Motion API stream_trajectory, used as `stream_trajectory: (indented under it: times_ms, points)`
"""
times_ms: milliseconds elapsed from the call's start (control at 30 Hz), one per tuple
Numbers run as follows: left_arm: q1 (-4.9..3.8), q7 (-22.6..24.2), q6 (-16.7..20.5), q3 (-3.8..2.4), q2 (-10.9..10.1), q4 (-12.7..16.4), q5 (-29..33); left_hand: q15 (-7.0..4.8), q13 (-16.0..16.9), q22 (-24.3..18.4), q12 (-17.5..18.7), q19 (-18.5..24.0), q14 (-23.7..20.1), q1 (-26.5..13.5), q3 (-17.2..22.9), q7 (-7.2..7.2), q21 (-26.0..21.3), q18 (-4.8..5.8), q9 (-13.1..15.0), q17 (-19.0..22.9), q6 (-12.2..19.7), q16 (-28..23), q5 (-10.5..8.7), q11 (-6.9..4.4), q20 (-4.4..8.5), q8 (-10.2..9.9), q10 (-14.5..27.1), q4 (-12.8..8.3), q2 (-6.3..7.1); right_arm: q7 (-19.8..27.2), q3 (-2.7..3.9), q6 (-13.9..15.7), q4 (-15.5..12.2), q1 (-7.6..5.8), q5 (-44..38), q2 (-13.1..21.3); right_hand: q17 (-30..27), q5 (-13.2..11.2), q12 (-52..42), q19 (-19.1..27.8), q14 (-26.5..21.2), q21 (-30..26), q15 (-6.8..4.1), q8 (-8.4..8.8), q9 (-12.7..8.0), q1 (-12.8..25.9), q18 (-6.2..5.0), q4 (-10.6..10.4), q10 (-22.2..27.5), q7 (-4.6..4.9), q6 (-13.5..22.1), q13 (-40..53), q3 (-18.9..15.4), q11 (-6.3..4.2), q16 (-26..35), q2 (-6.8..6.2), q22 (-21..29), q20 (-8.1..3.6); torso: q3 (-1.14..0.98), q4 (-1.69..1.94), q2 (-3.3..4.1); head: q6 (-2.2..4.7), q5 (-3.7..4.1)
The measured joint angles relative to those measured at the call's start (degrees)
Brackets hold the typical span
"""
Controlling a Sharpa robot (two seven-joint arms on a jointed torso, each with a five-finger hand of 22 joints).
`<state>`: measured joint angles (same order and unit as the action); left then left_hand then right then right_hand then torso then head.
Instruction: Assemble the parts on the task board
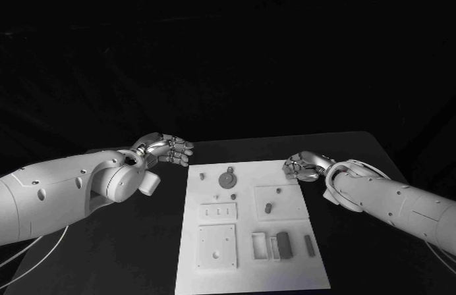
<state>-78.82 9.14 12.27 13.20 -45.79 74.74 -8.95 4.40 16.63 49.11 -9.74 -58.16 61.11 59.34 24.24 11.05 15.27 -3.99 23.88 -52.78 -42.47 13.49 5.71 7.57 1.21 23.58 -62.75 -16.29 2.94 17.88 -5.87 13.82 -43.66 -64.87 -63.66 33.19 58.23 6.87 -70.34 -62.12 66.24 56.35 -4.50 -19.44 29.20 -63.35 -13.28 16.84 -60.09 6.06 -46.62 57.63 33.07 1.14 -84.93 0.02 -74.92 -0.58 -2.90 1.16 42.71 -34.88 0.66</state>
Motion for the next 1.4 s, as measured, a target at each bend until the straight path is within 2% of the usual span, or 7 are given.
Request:
stream_trajectory:
  times_ms: [333, 367, 467, 733, 800, 967, 1400]
  points:
    - [0.00, -0.04, 0.01, 0.00, 0.00, 0.30, -0.04, 0.00, 0.05, -0.01, 0.00, 0.00, 0.00, 0.00, 0.00, 0.00, 0.00, 0.02, 0.05, 0.01, 0.00, 0.00, 0.00, 0.00, 0.00, 0.00, 0.00, 0.00, 0.00, -0.03, 0.00, 0.39, 0.12, 0.00, 0.10, -0.38, -0.04, -0.28, 0.00, 0.08, 0.01, 0.22, 0.01, -0.43, 0.34, 0.00, 0.00, 0.01, -0.01, -0.83, -1.16, 0.00, -0.01, -0.01, 0.00, -0.01, 0.00, 0.08, -0.01, -0.02, 0.02, -0.09, -0.07]
    - [0.00, -0.04, 0.03, 0.00, 0.02, 0.35, -0.04, 0.00, 0.27, -0.01, 0.00, 0.00, 0.00, -0.41, -0.26, 0.00, 0.00, 0.02, 0.06, -0.10, 0.00, -0.28, -0.81, 0.05, 0.00, -0.18, 0.05, 0.24, -0.26, -0.07, 0.00, 0.40, 0.12, 0.00, 0.11, -0.44, -0.14, -0.28, 0.00, 0.08, 0.01, 0.22, 0.01, -0.65, 0.37, 0.01, 0.00, 0.01, -0.01, -1.04, -1.42, 0.00, -0.01, -0.01, 0.00, 0.00, 0.00, 0.08, -0.01, -0.02, 0.02, -0.10, -0.08]
    - [0.00, -0.04, 0.05, 0.00, 0.06, 0.40, -0.05, 0.00, 0.59, -0.01, 0.00, 0.00, 0.00, -1.85, -1.55, -0.01, -0.21, 0.05, 0.05, -0.30, 0.82, -0.40, -2.61, 0.21, 0.00, -0.79, 0.82, 0.20, 0.31, -0.16, 0.00, 0.43, 0.10, 0.00, 0.13, -0.53, -0.41, -0.67, 0.00, 0.10, 0.01, 0.22, 0.02, -1.01, 0.48, 0.21, 0.00, 0.02, -0.01, -1.50, -1.89, -0.01, -0.02, -0.01, 0.00, 0.20, 0.00, 0.07, -0.01, -0.01, 0.02, -0.14, -0.13]
    - [0.00, -0.37, 0.17, 0.00, 0.08, 0.54, -0.47, -0.12, 1.13, 0.06, 0.00, 0.01, 0.14, -2.50, -2.54, -0.01, -0.21, 0.14, 0.07, -0.62, 0.82, -0.40, -2.66, 0.21, -0.01, -0.79, 0.82, 0.01, 0.10, -0.44, 0.00, 1.09, -0.47, 0.00, 0.15, -0.50, -0.42, -0.67, 0.00, 0.42, -0.44, 0.22, -0.22, -1.70, 0.81, 0.47, -0.05, 0.09, 0.19, -2.15, -2.55, -0.01, -0.09, -0.21, 0.00, 0.47, 0.00, -0.03, 0.02, 0.00, -0.02, -0.14, -0.16]
    - [0.00, -0.60, 0.21, 0.00, 0.13, 0.56, -0.69, -0.20, 1.39, 0.15, -0.33, 0.00, 0.63, -2.59, -2.54, -0.10, -0.21, 0.18, 0.24, -0.78, 0.44, -0.41, -2.66, -0.13, -0.01, -0.79, 0.48, 0.00, 0.01, -0.63, 0.00, 1.38, -0.84, 0.00, 0.09, -0.48, -0.39, -0.67, 0.00, 0.42, -0.33, 0.44, -0.33, -1.73, 0.80, 0.43, -0.06, 0.09, 0.30, -2.15, -2.55, -0.01, -0.09, -0.32, 0.00, 0.60, 0.00, -0.03, 0.02, 0.00, -0.02, -0.14, -0.16]
    - [0.00, -1.16, 0.25, 0.00, 0.17, 0.73, -1.37, -0.30, 1.85, 0.23, -0.63, -0.32, 0.93, -2.82, -2.77, 0.14, -0.21, 0.33, 0.44, -1.00, -0.48, -0.44, -2.66, -0.69, 0.31, -0.45, -0.08, 0.23, -0.22, -1.23, 0.01, 2.26, -2.13, 0.00, -0.21, -0.36, -0.22, -0.75, 0.00, 0.28, -0.03, 0.44, -0.63, -1.73, 0.81, 0.29, -0.39, 0.10, -0.02, -2.17, -2.57, -0.01, -0.10, -0.64, -0.06, 0.75, 0.00, -0.16, 0.03, 0.03, -0.04, -0.13, -0.19]
    - [0.00, -2.18, 0.32, 0.00, 0.17, 1.10, -2.62, -0.50, 2.10, 0.31, -0.63, -0.32, 1.13, -3.04, -2.77, -0.10, -0.21, -0.07, 0.49, -1.22, -1.13, -0.44, -2.66, -0.93, 0.32, -0.45, -0.32, 0.23, -0.45, -3.04, 0.06, 4.29, -5.62, -0.05, -1.99, 0.73, 0.04, -1.56, 0.00, -0.16, 0.65, 0.66, -1.30, -1.73, 0.80, 0.14, -0.52, 0.15, -0.55, -2.60, -3.00, -0.20, -0.16, -1.17, -0.26, 0.90, 0.00, -0.59, 0.02, -0.03, -0.04, -0.24, -0.27]
